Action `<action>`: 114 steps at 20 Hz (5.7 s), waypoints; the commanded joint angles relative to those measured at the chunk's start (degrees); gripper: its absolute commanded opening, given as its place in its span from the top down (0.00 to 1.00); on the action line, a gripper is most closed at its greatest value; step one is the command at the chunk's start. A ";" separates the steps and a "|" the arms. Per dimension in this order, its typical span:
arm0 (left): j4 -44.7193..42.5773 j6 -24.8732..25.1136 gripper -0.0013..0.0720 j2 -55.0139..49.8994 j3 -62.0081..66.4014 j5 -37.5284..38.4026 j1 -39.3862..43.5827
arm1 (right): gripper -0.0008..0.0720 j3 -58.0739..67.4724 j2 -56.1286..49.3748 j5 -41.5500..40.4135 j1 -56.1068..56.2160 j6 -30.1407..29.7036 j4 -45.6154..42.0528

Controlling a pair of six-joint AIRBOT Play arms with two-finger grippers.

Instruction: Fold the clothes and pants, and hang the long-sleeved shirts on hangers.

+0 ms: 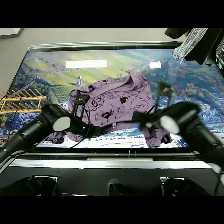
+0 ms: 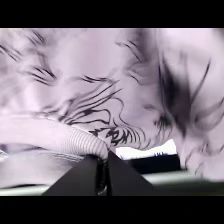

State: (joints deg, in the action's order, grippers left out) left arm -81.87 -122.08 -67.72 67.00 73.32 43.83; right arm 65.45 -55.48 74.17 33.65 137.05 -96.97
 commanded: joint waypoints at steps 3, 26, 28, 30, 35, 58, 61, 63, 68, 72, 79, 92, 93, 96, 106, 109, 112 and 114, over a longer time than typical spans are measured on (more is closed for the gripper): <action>13.49 -7.50 0.95 1.25 3.80 -9.73 6.23 | 0.95 18.36 -2.54 6.21 -5.44 -8.96 -0.94; 36.04 -10.45 0.95 -25.68 6.01 -43.58 15.08 | 0.95 20.85 -28.74 5.07 -6.36 -13.20 -8.94; 36.06 -10.47 0.95 -27.65 6.01 -43.58 15.08 | 0.95 16.83 -28.76 0.42 -6.36 -10.01 -8.52; 36.04 -10.45 0.95 -28.92 6.01 -43.60 15.06 | 0.95 14.84 -28.76 -1.79 -6.38 -7.98 -8.57; 35.80 -6.43 0.58 -29.07 6.01 -41.51 13.18 | 0.48 13.97 -29.03 -2.14 -6.36 -7.21 -6.51; 2.51 36.02 0.24 -17.70 13.92 -25.53 -13.16 | 0.24 -31.30 8.76 -5.60 -29.53 4.81 27.34; 2.49 36.20 0.24 -18.40 13.97 -25.55 -13.16 | 0.24 -31.41 5.90 -6.97 -29.53 5.49 28.87; 2.51 35.85 0.24 -18.99 14.10 -25.51 -13.16 | 0.25 -31.41 3.23 -8.22 -29.51 4.02 33.24; 2.97 30.05 0.24 -22.18 19.69 -23.67 -12.52 | 0.86 -31.41 0.42 -8.63 -29.51 3.04 32.24; 13.79 16.35 0.24 -28.46 28.94 -19.93 -10.03 | 0.95 -31.41 3.21 -5.97 -29.51 3.23 28.41; 27.52 -7.67 0.24 -39.80 37.31 -28.28 -0.35 | 0.95 -31.41 3.76 -5.14 -29.51 3.21 26.38; 30.05 -33.29 0.25 -48.33 37.31 -47.60 6.86 | 0.95 -31.41 3.76 -5.75 -29.51 1.55 25.14; 30.03 -34.84 0.25 -48.85 37.31 -48.09 6.97 | 0.95 -31.41 3.76 -5.77 -29.51 1.53 25.11; 30.03 -35.71 0.25 -50.27 37.31 -50.51 6.95 | 0.95 -31.41 3.76 -5.75 -29.51 0.85 25.14; 32.33 -37.62 0.26 -49.51 38.03 -51.32 6.58 | 0.95 -31.41 3.76 -5.60 -29.51 0.07 24.70; 31.39 -35.21 0.27 -47.08 38.03 -45.18 6.12 | 0.95 -31.41 3.76 -5.70 -29.51 0.07 24.06; 29.40 -38.71 0.27 -48.15 38.03 -45.90 7.08 | 0.95 -31.41 3.76 -5.73 -29.51 0.07 23.61; 29.16 -43.30 0.27 -50.03 38.03 -49.31 8.24 | 0.95 -31.41 3.76 -5.70 -29.51 0.07 23.63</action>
State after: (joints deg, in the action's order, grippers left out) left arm -51.64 -160.68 -116.46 104.97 25.78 51.05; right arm 34.06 -51.77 68.47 4.16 137.08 -73.10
